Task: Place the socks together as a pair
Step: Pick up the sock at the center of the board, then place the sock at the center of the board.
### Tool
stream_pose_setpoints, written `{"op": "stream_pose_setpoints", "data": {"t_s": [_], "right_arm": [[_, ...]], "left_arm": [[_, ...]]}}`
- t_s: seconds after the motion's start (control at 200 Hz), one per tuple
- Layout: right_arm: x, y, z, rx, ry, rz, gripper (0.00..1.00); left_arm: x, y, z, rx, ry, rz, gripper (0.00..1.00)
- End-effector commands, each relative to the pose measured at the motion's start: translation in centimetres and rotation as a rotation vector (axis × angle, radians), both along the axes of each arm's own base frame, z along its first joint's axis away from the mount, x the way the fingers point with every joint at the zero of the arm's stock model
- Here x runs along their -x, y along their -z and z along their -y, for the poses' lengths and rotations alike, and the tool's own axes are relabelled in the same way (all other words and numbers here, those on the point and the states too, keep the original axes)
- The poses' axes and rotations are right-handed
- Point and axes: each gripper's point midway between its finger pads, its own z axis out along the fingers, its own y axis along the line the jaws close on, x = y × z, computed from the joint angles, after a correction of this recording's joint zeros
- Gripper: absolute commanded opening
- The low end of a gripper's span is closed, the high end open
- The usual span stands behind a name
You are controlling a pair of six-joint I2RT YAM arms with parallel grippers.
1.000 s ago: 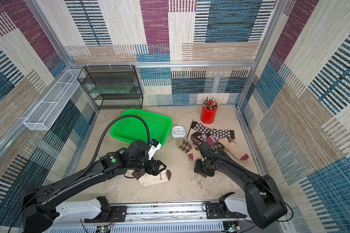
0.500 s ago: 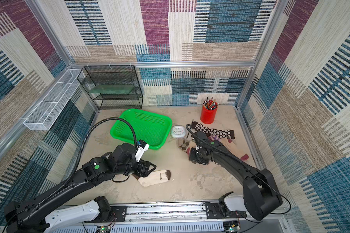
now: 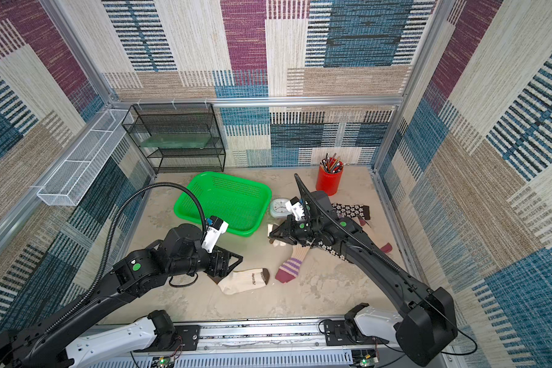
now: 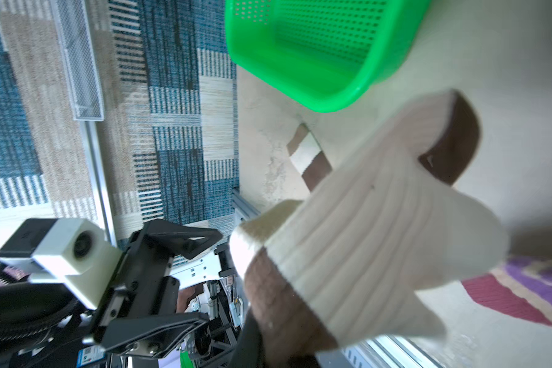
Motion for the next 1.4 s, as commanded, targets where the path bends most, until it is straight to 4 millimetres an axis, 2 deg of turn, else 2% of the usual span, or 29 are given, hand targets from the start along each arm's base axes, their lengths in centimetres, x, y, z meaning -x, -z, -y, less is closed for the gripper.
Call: {"op": "stream_pose_setpoints", "data": {"t_s": [0.0,0.08,0.165,0.245,0.401,0.566,0.636,0.716,0.741,0.806,0.831,0.866,0.906,0.936,0.992,1.087,1.192,1.282,1.397], "right_arm": [[-0.3,-1.5,-0.9,-0.049,-0.027,0.029,0.0],[0.0,-1.0,-1.0,-0.068,-0.033,0.023,0.0],[0.2,-0.5,-1.0,-0.084,-0.033,0.011,0.0],[0.4,-0.5,-1.2,-0.108,-0.035,0.009,0.0],[0.7,-0.7,-1.2,-0.121,-0.046,0.01,0.0],[1.6,1.1,-1.0,-0.134,-0.045,-0.053,0.0],[1.9,2.2,-0.6,-0.127,-0.022,-0.074,0.07],[2.6,5.2,0.2,-0.058,0.008,-0.105,0.13],[3.1,7.1,0.6,-0.017,0.022,-0.131,0.18],[4.7,11.7,2.2,0.066,0.065,-0.205,0.2],[5.3,13.2,2.8,0.086,0.079,-0.225,0.25],[6.2,15.2,3.6,0.11,0.104,-0.25,0.38],[7.3,17.5,4.8,0.142,0.135,-0.291,0.45],[8.1,18.9,5.7,0.167,0.158,-0.324,0.51],[9.1,20.2,7.2,0.213,0.203,-0.361,0.6],[8.9,19.5,9.3,0.266,0.28,-0.324,0.66],[7.6,17.0,11.2,0.321,0.36,-0.217,0.67],[6.0,14.8,10.6,0.3,0.352,-0.133,0.67],[4.0,14.4,8.4,0.36,0.252,-0.117,0.66]], "left_arm": [[-0.8,-1.5,0.2,0.107,-0.072,-0.046,0.77],[-1.8,-2.5,0.7,0.242,-0.122,-0.112,0.77],[-2.7,-3.4,2.2,0.414,-0.136,-0.171,0.78],[-3.2,-3.5,3.6,0.5,-0.131,-0.216,0.78],[-4.1,-3.6,5.3,0.562,-0.117,-0.262,0.77],[-4.9,-2.1,5.9,0.532,-0.132,-0.291,0.75],[-5.0,-1.3,5.9,0.53,-0.142,-0.3,0.74],[-5.1,0.0,5.4,0.492,-0.167,-0.297,0.72],[-5.1,0.4,5.2,0.478,-0.171,-0.292,0.72],[-4.8,1.2,4.5,0.446,-0.185,-0.286,0.72],[-4.7,1.4,4.3,0.436,-0.185,-0.283,0.72],[-4.4,1.7,4.1,0.418,-0.182,-0.282,0.72],[-4.1,2.1,3.8,0.395,-0.178,-0.285,0.72],[-3.9,2.4,3.7,0.378,-0.174,-0.289,0.72],[-3.4,2.9,3.5,0.354,-0.162,-0.299,0.72],[-2.6,3.6,3.2,0.326,-0.149,-0.311,0.72],[-2.0,4.5,2.5,0.289,-0.146,-0.312,0.73],[-1.7,5.1,2.1,0.271,-0.149,-0.316,0.73],[-1.4,5.8,1.4,0.235,-0.166,-0.316,0.72]]}}
